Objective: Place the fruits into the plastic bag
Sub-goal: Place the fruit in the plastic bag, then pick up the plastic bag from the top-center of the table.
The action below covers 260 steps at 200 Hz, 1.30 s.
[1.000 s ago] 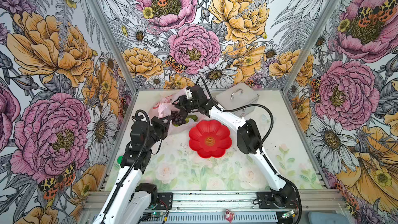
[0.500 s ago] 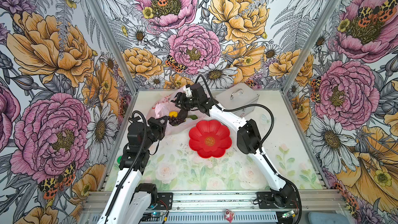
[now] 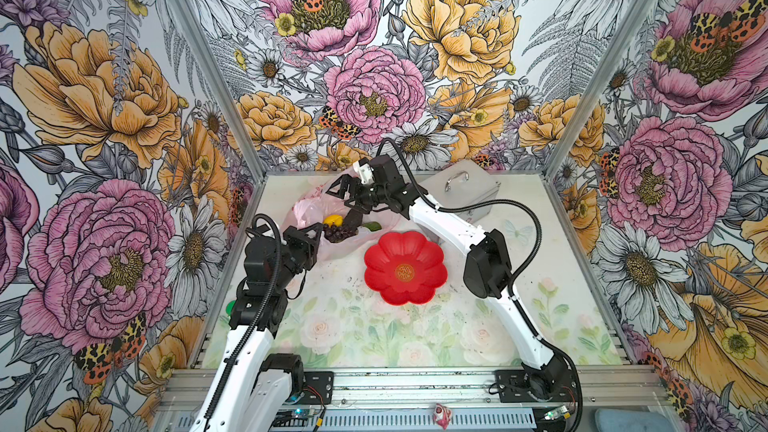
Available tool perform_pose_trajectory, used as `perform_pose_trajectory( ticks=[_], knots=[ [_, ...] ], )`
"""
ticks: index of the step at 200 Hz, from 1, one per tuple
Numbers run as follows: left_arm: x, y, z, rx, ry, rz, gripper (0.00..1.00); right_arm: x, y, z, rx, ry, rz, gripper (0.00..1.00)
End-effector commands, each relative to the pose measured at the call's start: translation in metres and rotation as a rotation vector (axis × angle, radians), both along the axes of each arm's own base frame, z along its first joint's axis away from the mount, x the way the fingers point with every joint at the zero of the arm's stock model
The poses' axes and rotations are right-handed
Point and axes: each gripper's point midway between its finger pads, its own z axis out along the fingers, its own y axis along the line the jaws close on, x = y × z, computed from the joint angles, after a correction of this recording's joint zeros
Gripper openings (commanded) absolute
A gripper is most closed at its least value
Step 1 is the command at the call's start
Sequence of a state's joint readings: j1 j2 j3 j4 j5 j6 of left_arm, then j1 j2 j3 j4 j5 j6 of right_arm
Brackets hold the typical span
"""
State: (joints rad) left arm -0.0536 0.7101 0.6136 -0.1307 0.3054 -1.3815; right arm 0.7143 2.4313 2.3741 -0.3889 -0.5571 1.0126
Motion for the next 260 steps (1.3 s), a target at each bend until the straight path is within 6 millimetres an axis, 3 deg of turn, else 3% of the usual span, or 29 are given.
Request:
perform_pose_trajectory(
  ticks=[1, 61, 85, 106, 147, 180, 224, 260],
  knots=[
    [-0.003, 0.002, 0.006, -0.002, -0.030, 0.001, 0.00, -0.023, -0.015, 0.049, -0.008, -0.106, 0.037, 1.00],
    [-0.002, 0.007, 0.002, 0.007, -0.027, 0.004, 0.00, -0.051, -0.061, 0.087, -0.162, -0.263, 0.041, 1.00],
    [-0.001, 0.008, 0.004, 0.011, -0.028, 0.003, 0.00, -0.055, -0.082, 0.099, -0.228, -0.320, 0.016, 0.99],
    [-0.001, 0.009, 0.004, 0.014, -0.029, 0.003, 0.00, -0.051, -0.105, 0.099, -0.327, -0.352, -0.034, 1.00],
    [-0.004, 0.011, 0.006, 0.018, -0.031, 0.006, 0.00, -0.043, -0.157, 0.070, -0.601, -0.334, -0.097, 1.00],
    [-0.006, 0.011, 0.005, 0.020, -0.030, 0.006, 0.00, -0.046, -0.181, 0.040, -0.707, -0.233, -0.087, 1.00],
    [-0.010, 0.011, 0.005, 0.023, -0.028, 0.009, 0.00, -0.047, -0.185, 0.009, -0.756, -0.177, -0.051, 0.97],
    [-0.014, 0.013, 0.003, 0.027, -0.021, 0.017, 0.00, -0.030, -0.177, -0.007, -0.761, -0.171, -0.043, 0.88]
  ],
)
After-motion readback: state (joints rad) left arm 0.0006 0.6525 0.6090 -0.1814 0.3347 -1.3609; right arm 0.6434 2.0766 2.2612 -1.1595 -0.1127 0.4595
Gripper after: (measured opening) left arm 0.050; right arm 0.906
